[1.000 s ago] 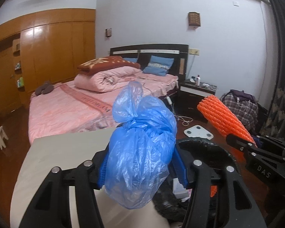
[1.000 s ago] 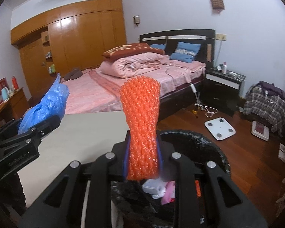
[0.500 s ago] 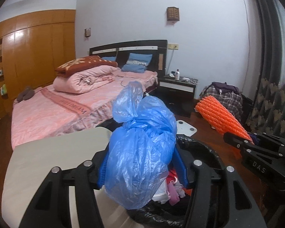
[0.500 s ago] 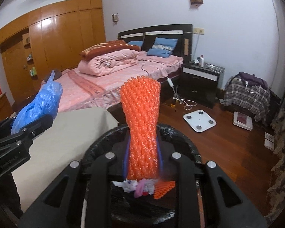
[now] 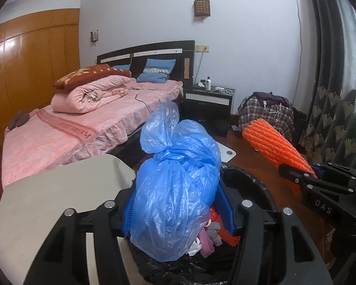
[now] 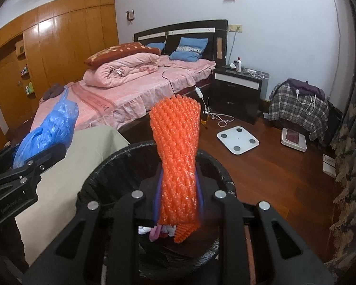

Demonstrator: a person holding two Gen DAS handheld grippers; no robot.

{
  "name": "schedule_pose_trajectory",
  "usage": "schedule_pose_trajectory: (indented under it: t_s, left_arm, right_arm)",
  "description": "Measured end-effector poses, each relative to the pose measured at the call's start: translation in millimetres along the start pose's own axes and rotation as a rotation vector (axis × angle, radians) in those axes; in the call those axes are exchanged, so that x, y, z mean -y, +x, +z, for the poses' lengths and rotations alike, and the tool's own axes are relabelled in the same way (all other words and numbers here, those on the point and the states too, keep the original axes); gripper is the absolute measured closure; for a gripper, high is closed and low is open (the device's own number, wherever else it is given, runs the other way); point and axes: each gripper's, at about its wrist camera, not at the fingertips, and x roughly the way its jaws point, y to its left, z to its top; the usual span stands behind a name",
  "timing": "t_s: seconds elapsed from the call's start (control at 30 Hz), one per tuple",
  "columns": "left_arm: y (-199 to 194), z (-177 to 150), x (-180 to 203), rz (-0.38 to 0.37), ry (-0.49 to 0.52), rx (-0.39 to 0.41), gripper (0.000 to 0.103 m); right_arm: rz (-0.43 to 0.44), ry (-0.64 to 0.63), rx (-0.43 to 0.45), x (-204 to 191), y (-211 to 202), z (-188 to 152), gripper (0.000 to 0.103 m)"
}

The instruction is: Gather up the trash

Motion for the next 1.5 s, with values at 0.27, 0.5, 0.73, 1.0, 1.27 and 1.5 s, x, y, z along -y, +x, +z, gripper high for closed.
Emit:
schedule_pose_trajectory:
  t_s: [0.27,0.5,0.73,1.0,1.27,1.5]
  left_arm:
    - [28,-10,-1,-0.035,0.011,-0.025,0.046]
    - [46,-12,-5,-0.103,0.003,-0.043,0.029]
    - [41,-13,-25,-0.124,-0.037,-0.021,0.014]
    - [19,-7,-51,-0.027,-0.051,-0.014,0.006]
    - [-19,-22,-80,0.089,-0.089,-0.041,0.006]
    - [-59,-33,-88,0.151,-0.120,-0.047,0.006]
  right_arm:
    - [0.001,-0.007,-0.029,3,23,-5,0.079]
    - [-0.011,-0.008,-0.047,3,41,-9,0.057]
    - [-0.038,-0.024,-0.064,4,51,-15,0.017]
    - [-0.023,-0.011,-0.053,-1,33,-10,0.007]
    - [0.039,-0.019,-0.029,-25,-1,4,0.005]
    - [0.063,-0.039,-0.015,-53,-29,12,0.005]
